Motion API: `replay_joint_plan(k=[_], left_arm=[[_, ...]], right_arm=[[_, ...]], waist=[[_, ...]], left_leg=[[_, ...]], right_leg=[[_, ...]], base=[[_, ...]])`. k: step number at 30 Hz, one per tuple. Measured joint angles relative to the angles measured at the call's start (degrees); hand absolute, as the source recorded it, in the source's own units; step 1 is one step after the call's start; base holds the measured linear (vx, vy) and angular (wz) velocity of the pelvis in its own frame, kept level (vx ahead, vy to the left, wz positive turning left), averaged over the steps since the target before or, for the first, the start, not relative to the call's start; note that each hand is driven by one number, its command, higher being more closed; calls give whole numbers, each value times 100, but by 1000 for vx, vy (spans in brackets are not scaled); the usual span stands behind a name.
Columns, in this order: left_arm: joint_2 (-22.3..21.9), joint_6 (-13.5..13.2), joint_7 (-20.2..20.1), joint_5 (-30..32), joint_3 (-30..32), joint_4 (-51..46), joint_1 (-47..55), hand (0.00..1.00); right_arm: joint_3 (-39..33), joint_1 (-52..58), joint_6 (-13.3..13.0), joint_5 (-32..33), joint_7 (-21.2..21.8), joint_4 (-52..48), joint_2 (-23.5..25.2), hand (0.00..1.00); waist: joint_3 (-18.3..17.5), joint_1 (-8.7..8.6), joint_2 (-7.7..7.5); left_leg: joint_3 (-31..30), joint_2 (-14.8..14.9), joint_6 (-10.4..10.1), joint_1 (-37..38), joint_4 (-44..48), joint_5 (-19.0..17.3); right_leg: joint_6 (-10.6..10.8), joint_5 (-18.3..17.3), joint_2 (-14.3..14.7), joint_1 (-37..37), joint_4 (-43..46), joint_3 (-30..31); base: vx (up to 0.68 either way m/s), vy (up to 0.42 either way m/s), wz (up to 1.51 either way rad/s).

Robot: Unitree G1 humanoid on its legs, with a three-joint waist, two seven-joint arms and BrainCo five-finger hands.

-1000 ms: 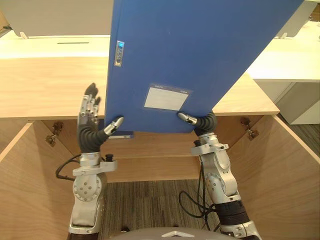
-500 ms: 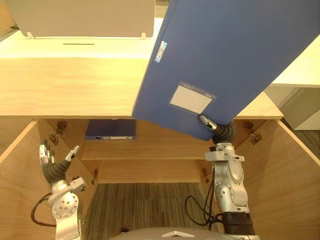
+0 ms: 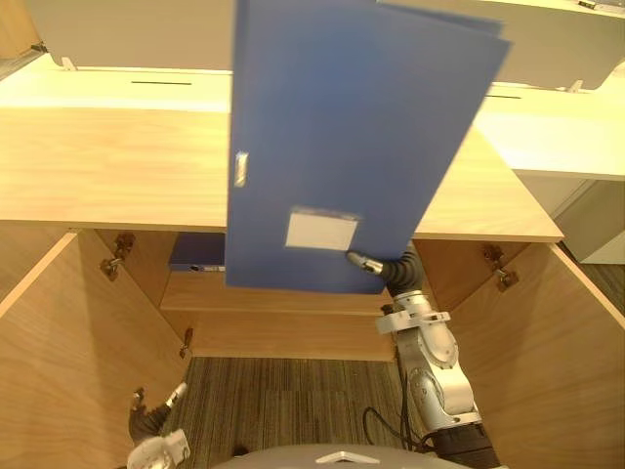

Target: Walk over to the cabinet, pick up the folder, carry it to the office cabinet, place the folder inside the office cabinet, then close the office cabinet door

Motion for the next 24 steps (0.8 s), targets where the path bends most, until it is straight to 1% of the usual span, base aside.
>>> replay_joint_plan(k=[2, 3, 6, 10, 12, 13, 15, 16, 17, 18, 19, 20, 21, 22, 24], left_arm=[[149, 8, -70, 102, -20, 504, -65, 0], [181, 16, -73, 112, -33, 597, -80, 0], [318, 49, -105, 216, -46, 1006, -111, 0], [385, 78, -147, 257, -160, 1334, -166, 0], [416, 116, -186, 389, -261, 1519, -243, 0], [424, 117, -188, 439, -288, 1539, -294, 0], [471, 117, -187, 492, -410, 1525, -430, 0], [488, 117, -184, 495, -466, 1490, -548, 0], [504, 115, -184, 497, -501, 1480, -625, 0], [525, 116, -182, 496, -543, 1482, -762, 0], [545, 115, -179, 494, -620, 1482, -931, 0], [534, 111, -179, 491, -671, 1481, -1094, 0], [531, 109, -176, 487, -675, 1479, -1173, 0], [544, 98, -166, 480, -680, 1462, -1305, 0], [599, 67, -153, 460, -716, 1421, -1458, 0]], right_arm=[[259, -2, 61, -76, -11, 351, -107, 100], [319, -1, 90, -127, -15, 409, -147, 100], [593, -3, 116, -554, -12, 586, -305, 100], [897, -55, 116, -1060, -12, 599, -527, 100], [1218, -340, 115, -1384, -20, 840, -738, 100], [1334, -491, 116, -1534, -25, 938, -828, 100], [1536, -828, 119, -1869, -27, 1088, -961, 100], [1650, -1044, 119, -2061, -34, 1093, -1051, 100], [1698, -1158, 118, -2105, -32, 1097, -1070, 100], [1737, -1326, 119, -2160, -32, 1101, -1098, 100], [1734, -1523, 118, -2226, -40, 1148, -1101, 100], [1728, -1749, 119, -2257, -73, 1292, -1132, 100], [1730, -1837, 119, -2285, -135, 1338, -1141, 100], [1725, -1970, 118, -2309, -260, 1376, -1176, 100], [1723, -2137, 96, -2327, -289, 1386, -1275, 100]], waist=[[-5, 48, -11], [-2, 61, -10], [35, 91, -18], [73, 96, -15], [183, 80, 57], [225, 86, 19], [465, 103, 51], [641, 122, 54], [752, 123, 57], [951, 121, 45], [1232, 120, 162], [1494, 107, 315], [1602, 114, 383], [1765, 116, 471], [1996, 86, 495]], left_leg=[[-3, -1, -5, -1, -1, 5], [-2, -3, -5, -2, -1, 6], [-5, -8, -5, -18, -1, 12], [-6, -13, 3, -95, -1, 23], [6, -17, 17, -155, 0, 35], [6, -18, 31, -198, 2, 52], [35, -9, 22, -312, 8, 91], [45, 7, 33, -602, 235, 43], [45, 29, 39, -807, 466, -43], [46, 81, 56, -1106, 879, -190], [12, 178, 67, -1554, 1488, -429], [-10, 310, 94, -1975, 2050, -623], [-21, 359, 124, -2168, 2270, -684], [-58, 413, 138, -2529, 2566, -748], [-102, 428, 144, -2935, 2803, -766]], right_leg=[[-5, 8, 1, 0, -8, 4], [-6, 11, 0, 0, -12, 6], [-6, 30, -1, -3, -42, 9], [-7, 55, -2, -72, -70, 17], [-9, 87, -1, -135, -83, 32], [-16, 107, 0, -173, -85, 33], [-35, 165, 0, -316, -62, 67], [-43, 182, -10, -564, 59, 104], [-50, 186, -17, -710, 143, 136], [-54, 187, -17, -870, 289, 166], [-55, 186, 13, -1107, 458, 166], [-68, 176, 74, -1391, 680, 179], [-73, 164, 98, -1548, 807, 189], [-87, 105, 110, -1902, 1086, 193], [-75, 15, 94, -2391, 1495, 227]], base=[[-39, -24, 0], [-37, -16, 0], [-38, -16, 0], [0, 0, 0], [-25, -14, -3], [0, 0, 0], [-72, -3, -6], [-112, 10, -8], [-120, 12, -7], [-110, -2, -3], [-168, -8, -10], [-209, 0, -12], [-262, 21, -17], [-216, 32, -8], [-204, 46, -3]])
